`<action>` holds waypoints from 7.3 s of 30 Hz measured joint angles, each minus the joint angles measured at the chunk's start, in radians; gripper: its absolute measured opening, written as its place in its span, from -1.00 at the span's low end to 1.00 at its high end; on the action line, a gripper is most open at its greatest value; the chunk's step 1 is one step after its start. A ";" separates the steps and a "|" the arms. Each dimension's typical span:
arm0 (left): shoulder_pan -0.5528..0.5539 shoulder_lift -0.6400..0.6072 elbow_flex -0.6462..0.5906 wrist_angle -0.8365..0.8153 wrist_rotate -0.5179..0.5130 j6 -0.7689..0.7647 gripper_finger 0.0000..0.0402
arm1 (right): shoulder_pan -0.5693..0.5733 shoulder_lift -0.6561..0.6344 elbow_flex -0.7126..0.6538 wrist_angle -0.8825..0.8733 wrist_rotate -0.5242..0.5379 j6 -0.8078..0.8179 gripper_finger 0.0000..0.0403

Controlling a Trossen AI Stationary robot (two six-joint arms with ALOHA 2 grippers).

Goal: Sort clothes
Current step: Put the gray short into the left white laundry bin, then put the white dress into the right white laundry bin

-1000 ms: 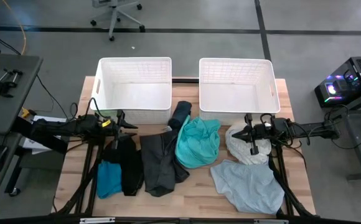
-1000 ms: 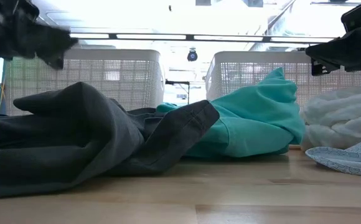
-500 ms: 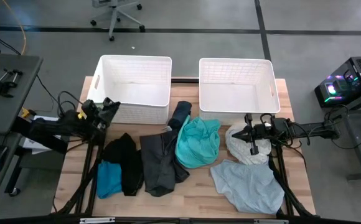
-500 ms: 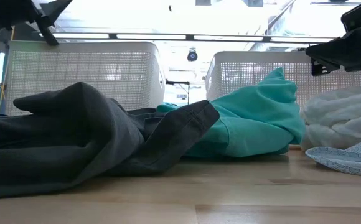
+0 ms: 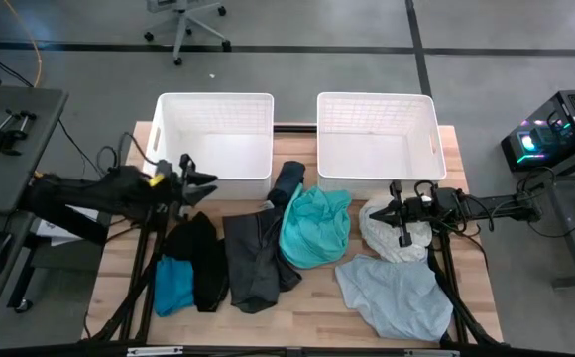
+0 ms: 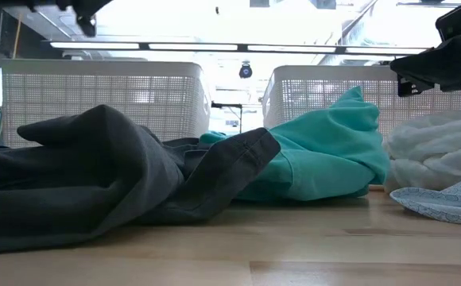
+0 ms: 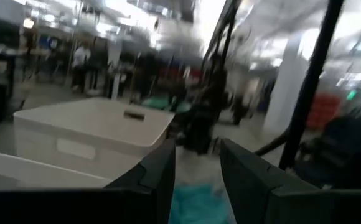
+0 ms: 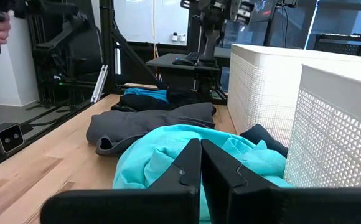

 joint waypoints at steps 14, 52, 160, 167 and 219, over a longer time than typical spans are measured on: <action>-0.044 0.564 0.541 -0.508 -0.027 0.019 -0.43 | 0.000 0.000 0.000 0.000 0.000 0.000 -1.00; -0.290 1.018 0.661 -0.943 0.091 -0.809 0.24 | 0.000 0.000 0.000 0.000 0.000 0.000 -1.00; 0.954 1.133 1.134 -1.323 0.537 -0.256 -0.13 | 0.000 0.000 0.000 0.000 0.000 0.000 -1.00; 0.952 1.048 1.274 -1.317 0.554 -0.266 0.12 | 0.000 0.000 0.000 0.000 0.000 0.000 -1.00; 0.011 1.084 0.991 -0.345 0.029 -0.232 0.09 | 0.000 0.000 0.000 0.000 0.000 0.000 -1.00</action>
